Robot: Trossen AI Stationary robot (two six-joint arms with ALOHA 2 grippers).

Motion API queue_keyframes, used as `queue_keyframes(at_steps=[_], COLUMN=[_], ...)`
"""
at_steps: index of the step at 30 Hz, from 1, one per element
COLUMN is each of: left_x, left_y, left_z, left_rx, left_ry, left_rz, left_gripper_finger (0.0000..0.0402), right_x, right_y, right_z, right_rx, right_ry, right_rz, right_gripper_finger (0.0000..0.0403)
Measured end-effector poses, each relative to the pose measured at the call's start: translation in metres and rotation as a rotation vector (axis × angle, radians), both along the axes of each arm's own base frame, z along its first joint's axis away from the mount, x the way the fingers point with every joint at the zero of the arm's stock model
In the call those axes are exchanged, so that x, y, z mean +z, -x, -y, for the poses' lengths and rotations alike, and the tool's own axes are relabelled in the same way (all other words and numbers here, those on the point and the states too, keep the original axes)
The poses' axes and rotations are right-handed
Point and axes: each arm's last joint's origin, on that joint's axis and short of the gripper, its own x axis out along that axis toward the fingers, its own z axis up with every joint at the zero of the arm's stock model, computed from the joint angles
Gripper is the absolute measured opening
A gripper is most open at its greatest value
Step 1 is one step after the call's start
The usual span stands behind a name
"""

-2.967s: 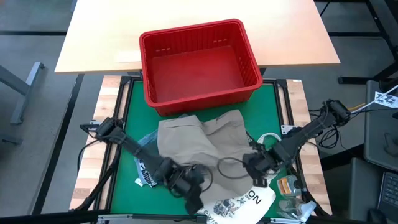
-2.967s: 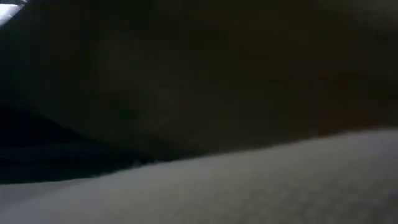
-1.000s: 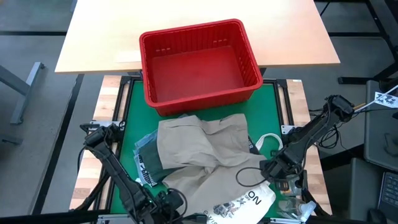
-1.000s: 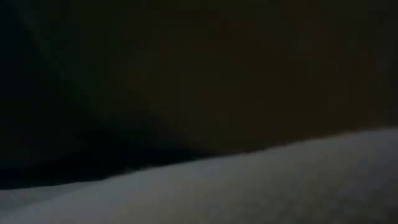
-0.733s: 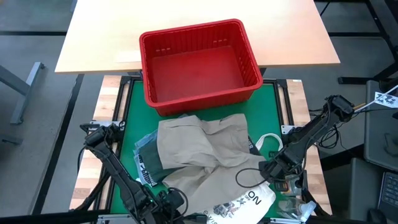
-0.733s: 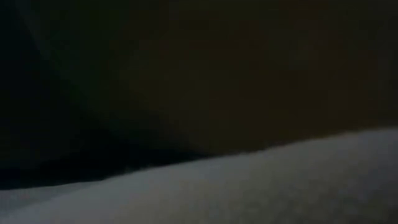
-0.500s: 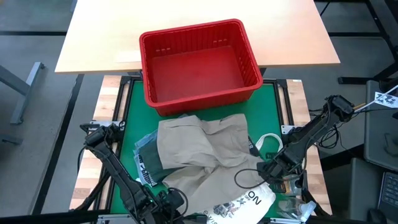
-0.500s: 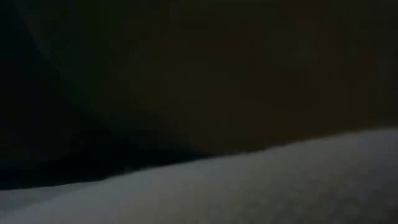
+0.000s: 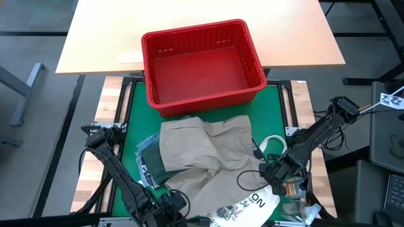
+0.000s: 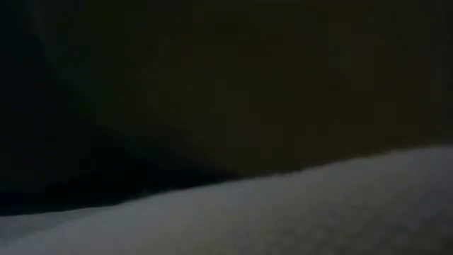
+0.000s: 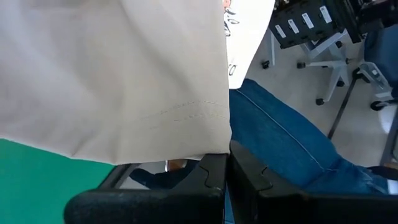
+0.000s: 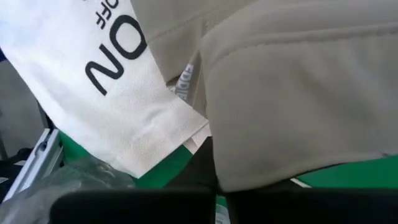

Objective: Fold Laundry from Bin
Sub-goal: Fold the light brown shorts

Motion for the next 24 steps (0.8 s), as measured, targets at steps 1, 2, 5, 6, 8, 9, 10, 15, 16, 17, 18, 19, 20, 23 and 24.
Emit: queue_keyframes(at_steps=[1,2,5,6,8,9,10,15,16,17,18,19,20,23,24], left_x=[0.002,0.005,0.013,0.015,0.019,0.020,0.022,0.024,0.024,0.024,0.024,0.024,0.024,0.024,0.024], left_y=[0.002,0.003,0.009,0.012,0.016,0.019,0.021,0.035,0.038,0.041,0.045,0.048,0.052,0.058,0.059], left_z=[0.000,0.000,0.001,0.002,0.004,0.006,0.007,0.018,0.020,0.022,0.024,0.027,0.030,0.034,0.035], left_rx=[-0.001,-0.005,-0.010,-0.013,-0.020,-0.020,-0.020,-0.022,-0.021,-0.020,-0.020,-0.018,-0.012,0.034,0.045], left_ry=[0.010,0.019,0.069,0.089,0.121,0.130,0.138,0.173,0.179,0.188,0.206,0.229,0.257,0.320,0.329], left_rz=[0.000,0.001,-0.009,-0.018,-0.022,-0.022,-0.021,-0.033,-0.037,-0.045,-0.060,-0.081,-0.106,-0.152,-0.154], left_gripper_finger=[0.0000,0.0000,0.0000,0.0000,0.0000,0.0000,0.0000,0.0000,0.0000,0.0000,0.0000,0.0000,0.0000,0.0000,0.0000], right_x=[0.001,0.003,0.013,0.017,0.027,0.033,0.037,0.054,0.056,0.058,0.060,0.061,0.062,0.063,0.064], right_y=[0.000,-0.001,-0.004,-0.005,-0.007,-0.008,-0.008,-0.006,-0.004,-0.003,-0.002,-0.001,-0.001,-0.002,-0.002], right_z=[0.000,-0.001,-0.006,-0.008,-0.011,-0.013,-0.013,-0.012,-0.011,-0.009,-0.008,-0.007,-0.007,-0.007,-0.008], right_rx=[-0.003,-0.001,0.022,0.041,0.071,0.083,0.089,0.095,0.094,0.092,0.088,0.078,0.065,0.060,0.063], right_ry=[-0.006,-0.015,-0.063,-0.085,-0.134,-0.153,-0.164,-0.137,-0.124,-0.108,-0.094,-0.085,-0.084,-0.093,-0.104], right_rz=[-0.006,-0.009,-0.002,0.001,0.009,0.016,0.012,-0.053,-0.069,-0.087,-0.103,-0.116,-0.120,-0.123,-0.127], right_gripper_finger=[0.0017,0.0021,0.0018,0.0011,0.0006,0.0006,0.0009,0.0007,0.0005,0.0004,0.0005,0.0007,0.0008,0.0006,0.0004])
